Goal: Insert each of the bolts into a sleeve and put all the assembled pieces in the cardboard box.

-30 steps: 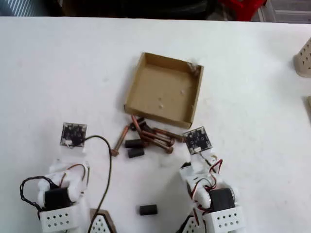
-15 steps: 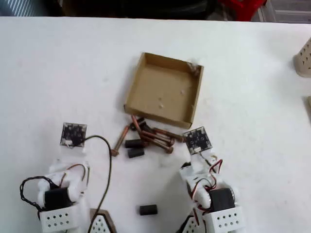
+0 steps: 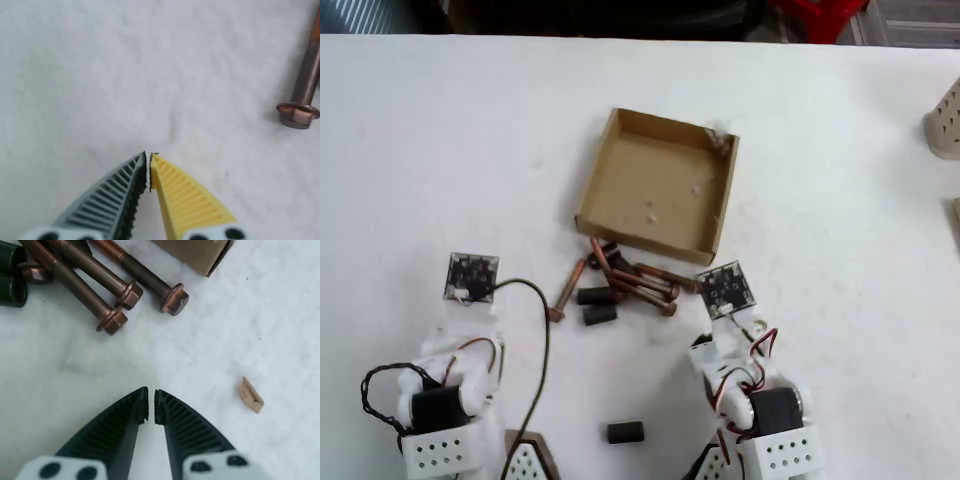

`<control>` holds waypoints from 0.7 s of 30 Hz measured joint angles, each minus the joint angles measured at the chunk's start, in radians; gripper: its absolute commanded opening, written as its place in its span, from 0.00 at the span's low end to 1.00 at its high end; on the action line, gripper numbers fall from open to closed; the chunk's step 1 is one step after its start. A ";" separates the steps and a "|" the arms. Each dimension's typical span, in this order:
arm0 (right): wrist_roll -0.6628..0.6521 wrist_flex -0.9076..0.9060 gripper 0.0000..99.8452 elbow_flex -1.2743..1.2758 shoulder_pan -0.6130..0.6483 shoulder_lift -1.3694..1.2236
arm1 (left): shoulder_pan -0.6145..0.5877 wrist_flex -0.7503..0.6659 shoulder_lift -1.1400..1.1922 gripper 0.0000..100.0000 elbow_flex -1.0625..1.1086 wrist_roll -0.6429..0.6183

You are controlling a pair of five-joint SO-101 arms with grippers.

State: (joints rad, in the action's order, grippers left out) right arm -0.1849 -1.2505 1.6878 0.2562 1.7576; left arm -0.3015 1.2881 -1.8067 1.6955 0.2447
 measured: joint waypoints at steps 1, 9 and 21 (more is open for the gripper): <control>0.000 0.000 0.02 0.000 0.000 0.000 | 0.000 0.000 0.000 0.05 0.000 0.000; 0.000 0.000 0.02 0.000 0.000 0.000 | 0.000 0.000 0.000 0.05 0.000 0.000; -0.002 0.112 0.02 -0.002 0.020 0.000 | 0.000 0.000 0.000 0.05 -0.014 0.000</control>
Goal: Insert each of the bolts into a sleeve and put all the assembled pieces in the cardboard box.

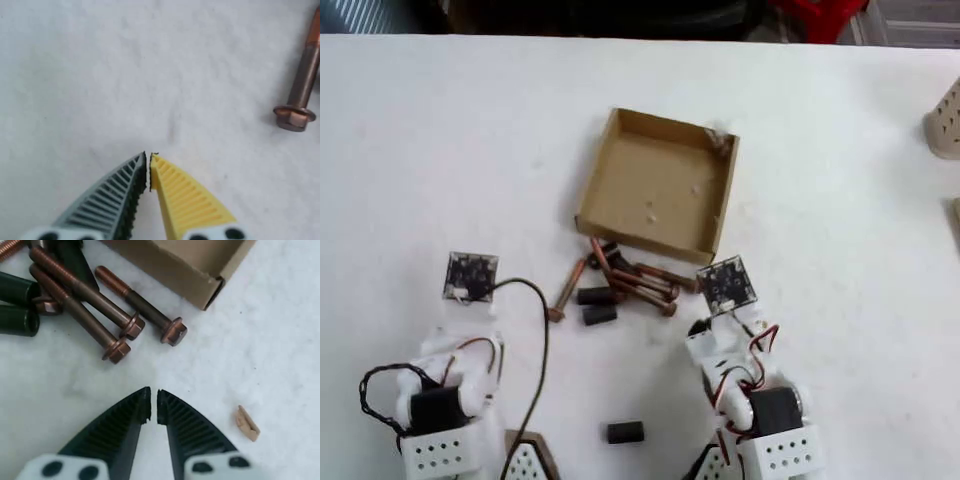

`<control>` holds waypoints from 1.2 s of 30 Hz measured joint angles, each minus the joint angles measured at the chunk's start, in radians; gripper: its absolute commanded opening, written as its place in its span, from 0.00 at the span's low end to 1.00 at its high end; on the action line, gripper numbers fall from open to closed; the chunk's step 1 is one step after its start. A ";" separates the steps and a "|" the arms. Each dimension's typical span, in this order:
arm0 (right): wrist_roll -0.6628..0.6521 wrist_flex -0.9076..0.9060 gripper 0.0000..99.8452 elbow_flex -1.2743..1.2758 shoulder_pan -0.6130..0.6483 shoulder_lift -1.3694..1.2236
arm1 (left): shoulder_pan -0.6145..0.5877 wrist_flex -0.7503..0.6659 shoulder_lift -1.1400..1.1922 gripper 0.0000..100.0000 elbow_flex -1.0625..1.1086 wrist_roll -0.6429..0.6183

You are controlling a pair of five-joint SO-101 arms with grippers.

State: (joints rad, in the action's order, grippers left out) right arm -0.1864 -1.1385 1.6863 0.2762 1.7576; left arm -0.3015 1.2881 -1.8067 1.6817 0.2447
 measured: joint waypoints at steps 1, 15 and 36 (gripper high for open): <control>0.000 0.008 0.02 0.000 0.021 0.000 | 0.000 0.000 0.000 0.05 -0.015 0.000; -0.239 0.186 0.02 0.000 0.138 0.000 | -0.137 -0.052 -0.002 0.05 -0.046 0.006; -0.285 0.075 0.02 -0.459 0.439 -0.528 | -0.304 -0.138 -0.002 0.05 -0.046 0.006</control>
State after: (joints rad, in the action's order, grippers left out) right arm -0.4718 -1.0633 1.2275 0.7150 1.2298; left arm -0.6053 1.1500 -1.8082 1.6356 0.2509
